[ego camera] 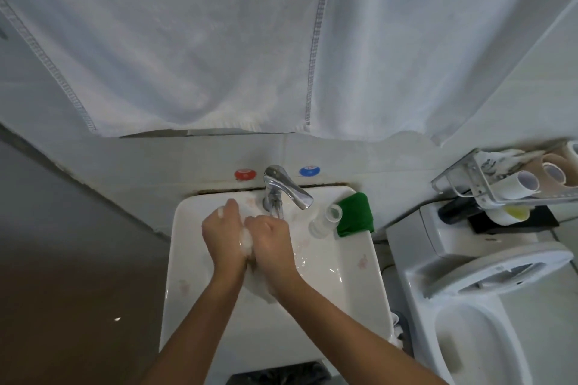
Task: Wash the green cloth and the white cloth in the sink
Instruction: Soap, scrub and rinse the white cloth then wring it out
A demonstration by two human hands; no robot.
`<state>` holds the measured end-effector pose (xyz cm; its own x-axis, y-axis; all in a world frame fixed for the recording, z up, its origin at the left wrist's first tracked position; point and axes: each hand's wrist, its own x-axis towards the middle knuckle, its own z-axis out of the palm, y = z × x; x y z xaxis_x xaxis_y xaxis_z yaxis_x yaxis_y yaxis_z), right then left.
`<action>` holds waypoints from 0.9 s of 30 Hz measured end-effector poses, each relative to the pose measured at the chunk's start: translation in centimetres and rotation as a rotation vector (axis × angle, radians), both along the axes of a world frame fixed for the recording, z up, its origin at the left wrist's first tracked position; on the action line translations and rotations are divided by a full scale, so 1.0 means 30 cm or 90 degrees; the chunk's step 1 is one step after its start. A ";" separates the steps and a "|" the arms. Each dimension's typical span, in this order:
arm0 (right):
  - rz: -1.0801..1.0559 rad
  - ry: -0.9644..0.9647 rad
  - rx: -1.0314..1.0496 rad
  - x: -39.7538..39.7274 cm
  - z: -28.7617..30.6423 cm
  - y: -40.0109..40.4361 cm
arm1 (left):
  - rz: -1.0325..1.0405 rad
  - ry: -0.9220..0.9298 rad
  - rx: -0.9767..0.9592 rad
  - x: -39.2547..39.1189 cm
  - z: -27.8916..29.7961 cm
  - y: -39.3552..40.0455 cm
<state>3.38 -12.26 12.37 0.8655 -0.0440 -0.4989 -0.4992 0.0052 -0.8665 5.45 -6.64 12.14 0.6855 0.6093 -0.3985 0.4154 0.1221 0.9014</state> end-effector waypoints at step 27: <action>-0.041 0.006 -0.010 0.034 -0.009 -0.021 | -0.053 -0.016 0.028 -0.014 0.006 -0.053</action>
<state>4.38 -12.90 12.11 0.8558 -0.1068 -0.5061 -0.5066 0.0241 -0.8618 5.03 -8.24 12.32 0.7439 0.5664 -0.3545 0.4000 0.0475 0.9153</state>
